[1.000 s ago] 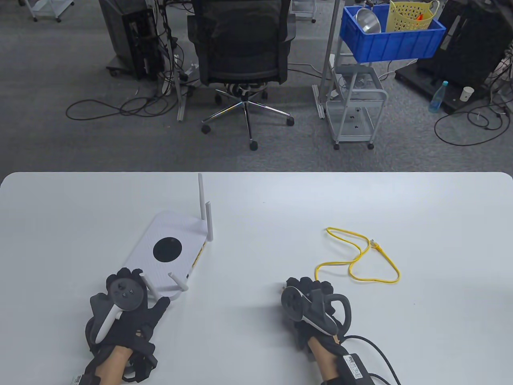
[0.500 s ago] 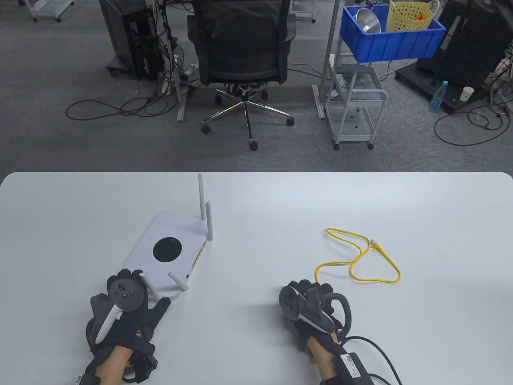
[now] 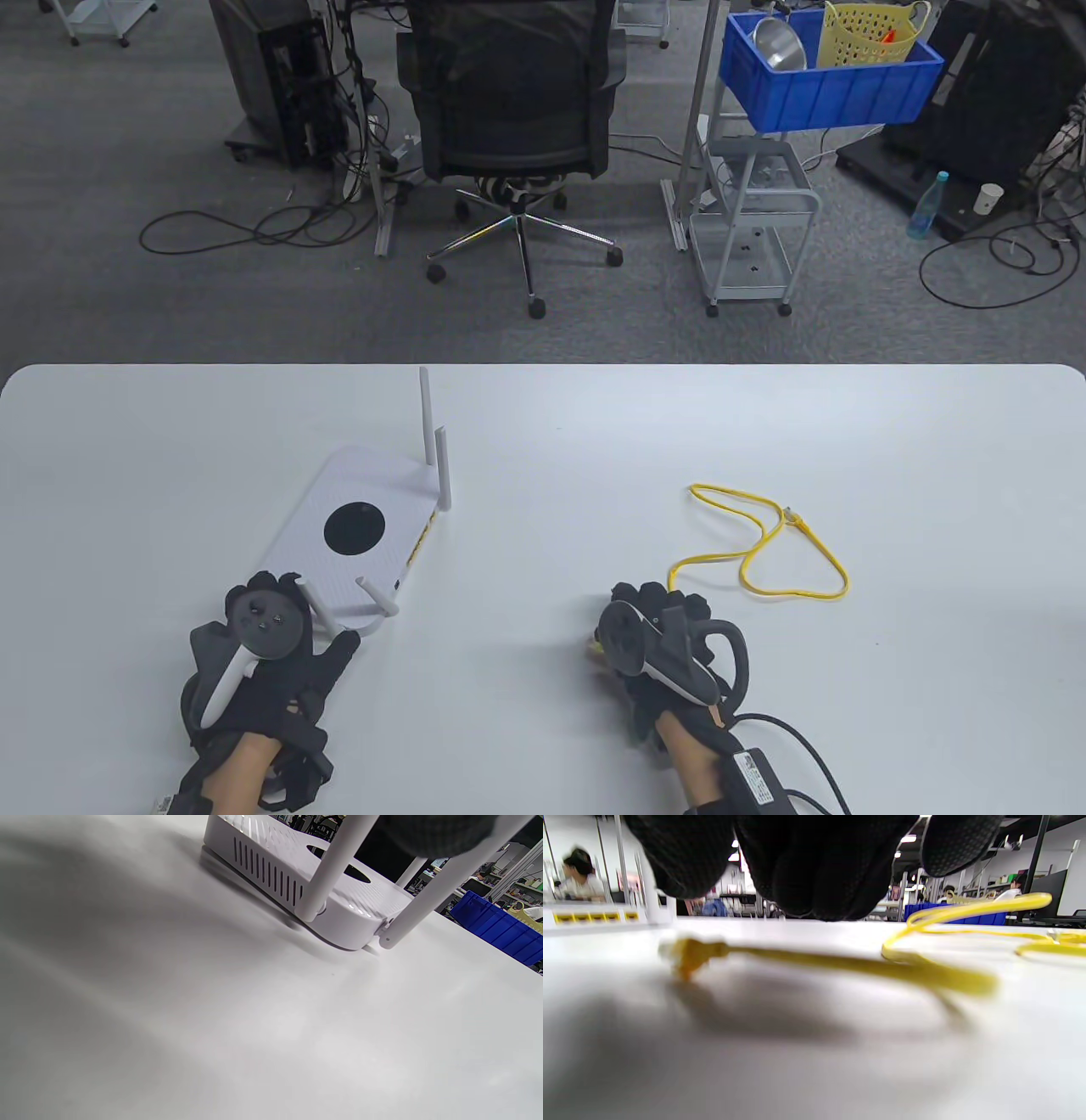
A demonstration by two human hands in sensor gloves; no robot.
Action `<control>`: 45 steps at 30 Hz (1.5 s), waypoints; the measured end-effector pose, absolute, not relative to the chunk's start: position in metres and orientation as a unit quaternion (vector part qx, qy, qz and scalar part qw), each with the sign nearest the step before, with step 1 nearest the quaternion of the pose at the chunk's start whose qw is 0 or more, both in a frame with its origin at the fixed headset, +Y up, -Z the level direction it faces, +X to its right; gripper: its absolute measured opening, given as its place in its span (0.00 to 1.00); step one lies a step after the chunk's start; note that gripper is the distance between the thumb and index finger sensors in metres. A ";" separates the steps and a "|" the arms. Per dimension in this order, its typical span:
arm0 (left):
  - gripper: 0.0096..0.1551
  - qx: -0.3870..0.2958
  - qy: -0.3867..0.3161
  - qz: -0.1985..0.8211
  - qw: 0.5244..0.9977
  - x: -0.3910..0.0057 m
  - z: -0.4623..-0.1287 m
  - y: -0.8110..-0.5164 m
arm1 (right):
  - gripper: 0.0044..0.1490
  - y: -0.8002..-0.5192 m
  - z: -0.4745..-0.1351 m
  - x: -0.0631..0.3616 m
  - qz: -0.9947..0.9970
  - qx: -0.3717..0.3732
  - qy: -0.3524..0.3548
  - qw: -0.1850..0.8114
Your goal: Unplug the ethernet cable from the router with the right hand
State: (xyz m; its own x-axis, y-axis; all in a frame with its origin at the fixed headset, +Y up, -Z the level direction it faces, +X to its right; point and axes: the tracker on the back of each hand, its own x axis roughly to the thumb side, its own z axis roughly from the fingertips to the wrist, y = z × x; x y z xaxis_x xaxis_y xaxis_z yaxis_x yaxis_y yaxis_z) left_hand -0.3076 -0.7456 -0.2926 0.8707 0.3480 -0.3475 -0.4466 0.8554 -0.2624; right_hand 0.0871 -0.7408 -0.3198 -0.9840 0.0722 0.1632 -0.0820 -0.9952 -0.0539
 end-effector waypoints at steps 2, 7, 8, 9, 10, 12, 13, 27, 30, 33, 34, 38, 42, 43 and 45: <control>0.55 -0.169 0.145 0.207 0.952 -0.307 -0.293 -0.746 | 0.45 -0.732 -0.316 0.086 0.993 0.088 -0.044 0.059; 0.55 -0.168 0.146 0.206 0.953 -0.308 -0.292 -0.745 | 0.52 -0.725 -0.309 0.079 0.992 0.110 -0.040 0.044; 0.55 -0.167 0.146 0.206 0.953 -0.308 -0.292 -0.745 | 0.53 -0.726 -0.308 0.077 0.992 0.114 -0.034 0.040; 0.55 -0.166 0.146 0.207 0.953 -0.309 -0.292 -0.745 | 0.55 -0.726 -0.307 0.075 0.992 0.118 -0.024 0.035; 0.55 -0.166 0.146 0.208 0.953 -0.309 -0.292 -0.745 | 0.56 -0.727 -0.307 0.073 0.992 0.120 -0.014 0.030; 0.55 -0.163 0.147 0.212 0.952 -0.310 -0.291 -0.743 | 0.59 -0.730 -0.307 0.071 0.992 0.123 0.001 0.020; 0.55 -0.160 0.147 0.214 0.952 -0.311 -0.291 -0.743 | 0.60 -0.731 -0.307 0.071 0.992 0.125 0.006 0.017; 0.54 -0.155 0.147 0.196 0.957 -0.311 -0.289 -0.742 | 0.65 -0.742 -0.310 0.070 0.991 0.127 0.044 0.017; 0.54 -0.154 0.146 0.196 0.957 -0.311 -0.289 -0.742 | 0.65 -0.744 -0.310 0.071 0.991 0.126 0.051 0.018; 0.54 -0.153 0.145 0.194 0.958 -0.310 -0.290 -0.742 | 0.65 -0.747 -0.311 0.070 0.990 0.126 0.060 0.020; 0.54 -0.153 0.145 0.194 0.958 -0.310 -0.290 -0.742 | 0.65 -0.748 -0.311 0.070 0.990 0.126 0.062 0.020; 0.54 -0.156 0.147 0.191 0.958 -0.310 -0.290 -0.744 | 0.64 -0.751 -0.312 0.070 0.990 0.125 0.068 0.018; 0.54 -0.161 0.150 0.192 0.956 -0.310 -0.291 -0.746 | 0.64 -0.754 -0.313 0.070 0.989 0.124 0.076 0.015; 0.54 -0.161 0.149 0.195 0.956 -0.310 -0.291 -0.746 | 0.64 -0.755 -0.313 0.070 0.989 0.124 0.078 0.013; 0.54 -0.160 0.148 0.202 0.955 -0.310 -0.291 -0.746 | 0.64 -0.756 -0.314 0.069 0.989 0.124 0.082 0.009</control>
State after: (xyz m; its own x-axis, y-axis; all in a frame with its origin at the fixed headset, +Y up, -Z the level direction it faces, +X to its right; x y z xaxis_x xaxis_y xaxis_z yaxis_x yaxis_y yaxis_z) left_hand -0.3097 -0.7458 -0.2909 0.8743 0.3392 -0.3473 -0.4338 0.8670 -0.2453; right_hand 0.0693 -0.7562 -0.3136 -0.9692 0.0387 0.2430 0.0017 -0.9865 0.1637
